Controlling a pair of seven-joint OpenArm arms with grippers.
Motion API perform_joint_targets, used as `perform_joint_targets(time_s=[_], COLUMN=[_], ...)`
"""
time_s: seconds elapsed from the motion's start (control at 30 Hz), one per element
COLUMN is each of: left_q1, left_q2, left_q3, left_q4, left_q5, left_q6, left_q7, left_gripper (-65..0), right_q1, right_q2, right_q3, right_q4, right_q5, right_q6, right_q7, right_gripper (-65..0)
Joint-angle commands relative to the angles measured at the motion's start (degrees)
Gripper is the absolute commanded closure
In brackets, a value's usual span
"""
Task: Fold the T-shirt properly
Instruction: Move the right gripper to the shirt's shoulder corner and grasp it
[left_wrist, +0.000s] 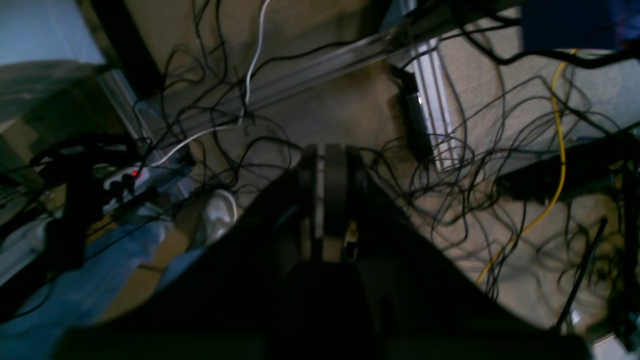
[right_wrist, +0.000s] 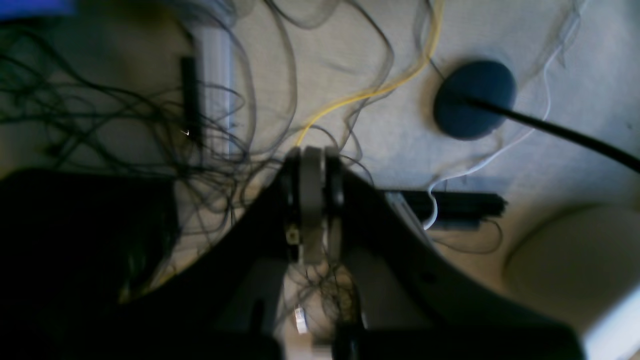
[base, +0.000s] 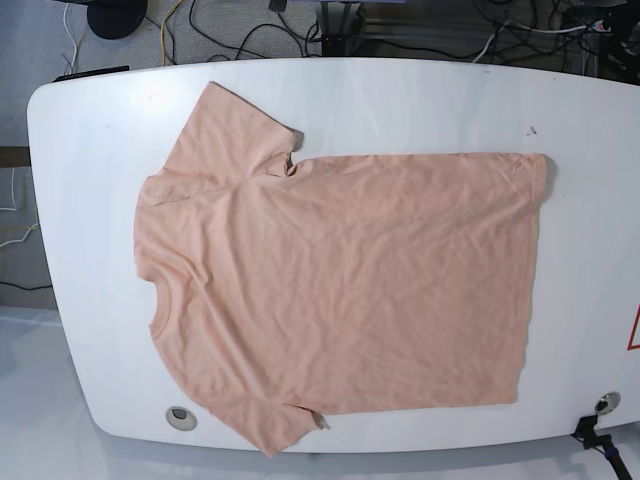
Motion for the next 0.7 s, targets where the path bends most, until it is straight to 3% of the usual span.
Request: perform_joint_targets(time_s=[0.0, 0.3, 0.57, 0.67], left_q1=[2.2, 7.3, 2.5, 2.9], left_q2=[-0.7, -1.1, 0.0, 0.1], left_q3=[-0.2, -0.8, -1.9, -4.1], left_q4=[4.7, 23.3, 29.3, 30.5], left_q5=[-0.2, 1.5, 2.1, 1.2], left_q6=[0.2, 0.3, 0.2, 0.5], left_q7=[-1.6, -0.2, -1.4, -0.8], left_gripper=[0.0, 0.0, 0.0, 0.0], right_q1=[-2.7, -6.4, 0.2, 3.6], right_q2=[0.6, 0.7, 0.6, -0.8], right_q3=[1.6, 7.6, 15.5, 22.3], right_q4=[7.3, 31.4, 39.6, 39.3], right_q5=[0.7, 2.5, 17.2, 28.3], right_q6=[-0.1, 0.1, 0.3, 8.0], right_q7=[1.2, -3.0, -6.5, -10.3], right_gripper=[-0.9, -1.1, -6.8, -5.0])
